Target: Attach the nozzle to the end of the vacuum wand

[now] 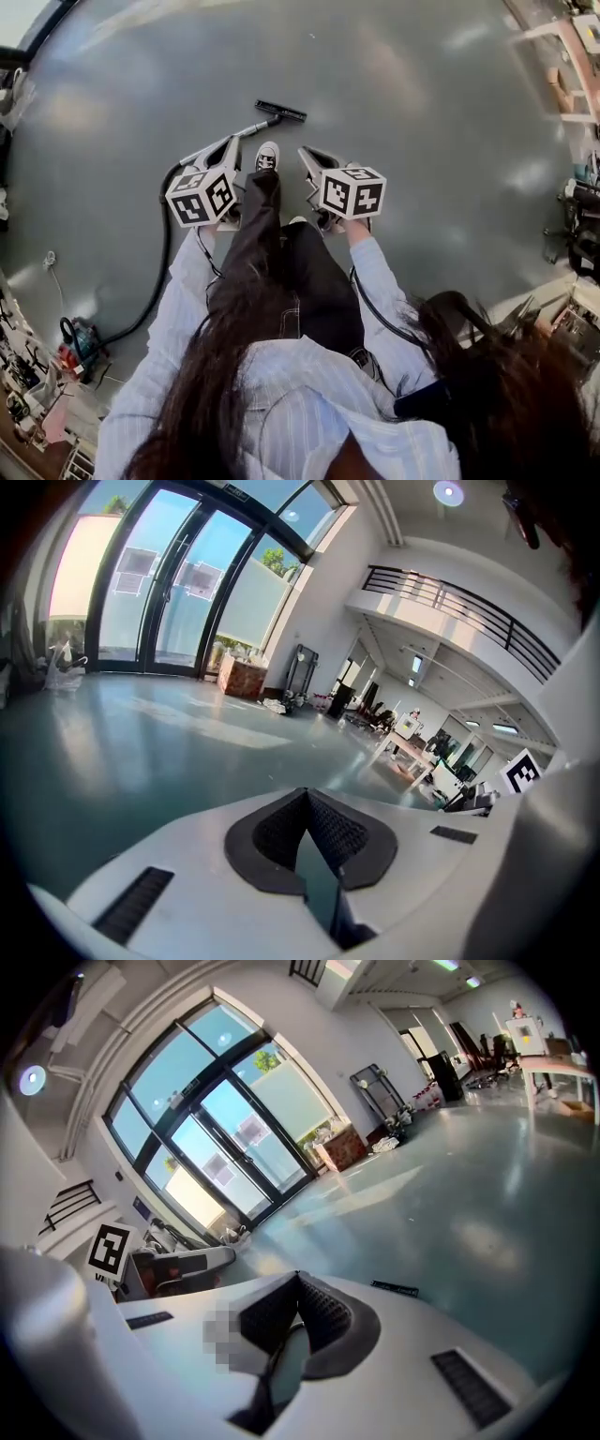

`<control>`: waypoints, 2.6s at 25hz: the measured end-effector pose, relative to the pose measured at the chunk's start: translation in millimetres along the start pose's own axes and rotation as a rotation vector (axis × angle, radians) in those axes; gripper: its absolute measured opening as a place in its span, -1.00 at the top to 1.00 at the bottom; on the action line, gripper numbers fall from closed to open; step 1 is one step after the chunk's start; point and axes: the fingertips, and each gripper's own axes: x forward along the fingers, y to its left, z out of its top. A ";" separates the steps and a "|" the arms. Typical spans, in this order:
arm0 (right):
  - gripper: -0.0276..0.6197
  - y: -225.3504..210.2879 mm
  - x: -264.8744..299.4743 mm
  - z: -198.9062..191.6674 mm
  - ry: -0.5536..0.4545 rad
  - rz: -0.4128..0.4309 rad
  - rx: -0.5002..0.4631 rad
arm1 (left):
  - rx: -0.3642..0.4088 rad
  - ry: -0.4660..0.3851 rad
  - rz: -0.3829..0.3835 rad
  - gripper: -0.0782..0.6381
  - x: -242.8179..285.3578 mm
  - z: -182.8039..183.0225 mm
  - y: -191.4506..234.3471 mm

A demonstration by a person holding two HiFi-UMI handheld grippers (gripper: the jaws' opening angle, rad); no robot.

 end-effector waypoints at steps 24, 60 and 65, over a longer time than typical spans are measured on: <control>0.90 209.4 -28.1 -77.0 -0.069 -0.128 -0.026 | 0.205 -0.050 -0.098 0.77 -265.3 -21.0 33.9; 0.90 235.0 -258.8 -303.6 -0.069 -0.251 -0.176 | 0.160 -0.146 -0.170 0.76 -427.7 -193.3 -103.4; 0.90 243.8 -270.8 -322.1 -0.068 -0.184 -0.160 | 0.045 -0.166 -0.127 0.77 -458.7 -220.1 -106.3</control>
